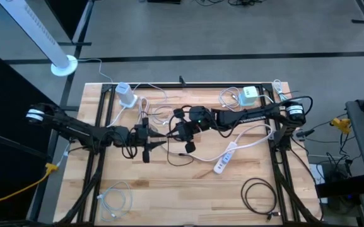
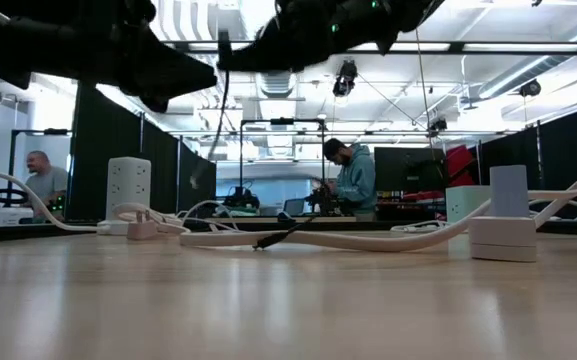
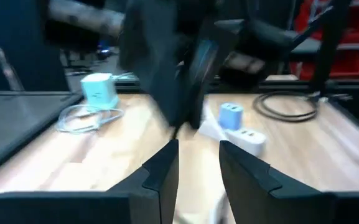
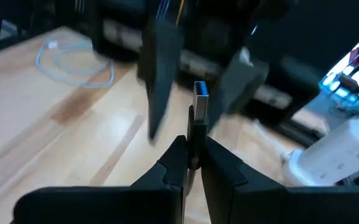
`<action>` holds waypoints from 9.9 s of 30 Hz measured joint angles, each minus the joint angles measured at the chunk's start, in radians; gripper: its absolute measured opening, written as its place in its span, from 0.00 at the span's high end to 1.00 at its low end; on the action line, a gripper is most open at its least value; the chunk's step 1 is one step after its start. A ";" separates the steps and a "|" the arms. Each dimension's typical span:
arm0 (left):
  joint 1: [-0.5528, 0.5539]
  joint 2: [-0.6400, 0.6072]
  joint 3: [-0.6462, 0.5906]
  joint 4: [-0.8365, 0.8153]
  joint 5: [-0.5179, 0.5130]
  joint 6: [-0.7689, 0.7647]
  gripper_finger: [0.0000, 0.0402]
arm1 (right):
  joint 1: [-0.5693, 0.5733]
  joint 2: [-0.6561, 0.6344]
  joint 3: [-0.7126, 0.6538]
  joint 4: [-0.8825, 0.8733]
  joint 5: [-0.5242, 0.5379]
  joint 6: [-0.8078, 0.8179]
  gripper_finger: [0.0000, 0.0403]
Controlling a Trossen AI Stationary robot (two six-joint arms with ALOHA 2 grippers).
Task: Insert USB
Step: Insert the left black charger cable into the purple charger adapter
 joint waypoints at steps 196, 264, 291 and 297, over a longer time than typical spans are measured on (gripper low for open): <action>0.051 0.566 0.863 -1.122 0.110 0.090 1.00 | 0.091 -0.114 -0.011 -0.551 0.203 0.424 0.81; 0.026 0.486 0.696 -0.846 0.113 0.057 1.00 | 0.058 -0.030 0.118 -0.704 0.086 0.380 0.86; 0.025 0.486 0.588 -0.666 0.198 0.033 1.00 | 0.086 0.000 0.257 -0.835 0.088 0.111 0.73; 0.026 0.486 0.588 -0.658 0.171 0.015 1.00 | 0.093 0.044 0.256 -0.815 0.096 0.173 0.78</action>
